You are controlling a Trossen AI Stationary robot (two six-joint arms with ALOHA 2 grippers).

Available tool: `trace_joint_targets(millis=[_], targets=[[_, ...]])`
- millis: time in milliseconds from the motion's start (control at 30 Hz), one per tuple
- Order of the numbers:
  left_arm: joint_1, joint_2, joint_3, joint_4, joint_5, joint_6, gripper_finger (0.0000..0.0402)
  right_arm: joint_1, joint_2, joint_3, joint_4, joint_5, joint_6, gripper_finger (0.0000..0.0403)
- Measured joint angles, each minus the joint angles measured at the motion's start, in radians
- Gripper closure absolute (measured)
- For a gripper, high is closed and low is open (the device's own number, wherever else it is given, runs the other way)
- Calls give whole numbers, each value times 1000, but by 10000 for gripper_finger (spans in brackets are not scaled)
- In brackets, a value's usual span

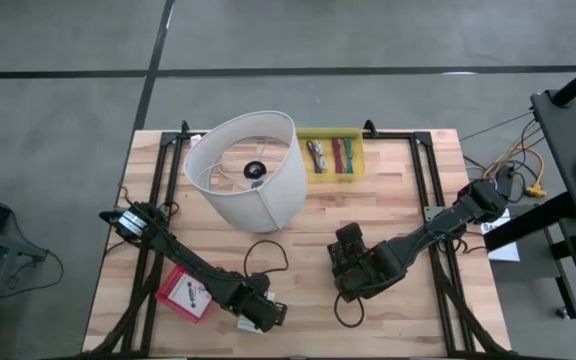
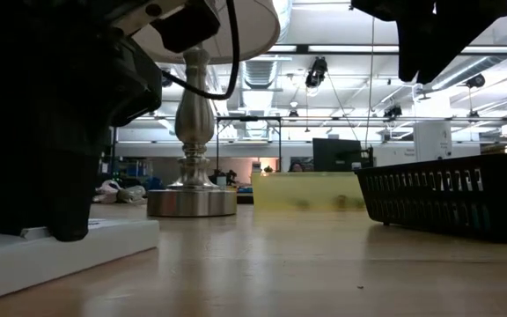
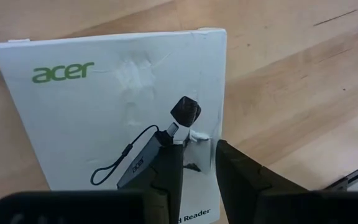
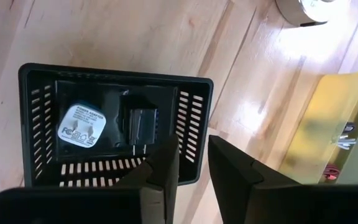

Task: Pick and place items into bin
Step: Put the white box into the red bin

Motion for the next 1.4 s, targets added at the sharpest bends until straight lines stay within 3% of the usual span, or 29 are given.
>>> trace_joint_targets(millis=[267,833,933,1200,1400], targets=[[-2,-55,26,-66,-41,43,333,0,0,0,0,0,0,339],[2,-50,-9,97,-14,259,328,0,0,0,1,0,1,336],[3,-50,-15,95,-14,268,304,0,0,0,1,0,1,333],[5,-55,-31,107,5,357,192,1,0,0,0,0,1,333],[4,-61,-83,113,6,357,181,1,0,0,1,0,-4,340]])
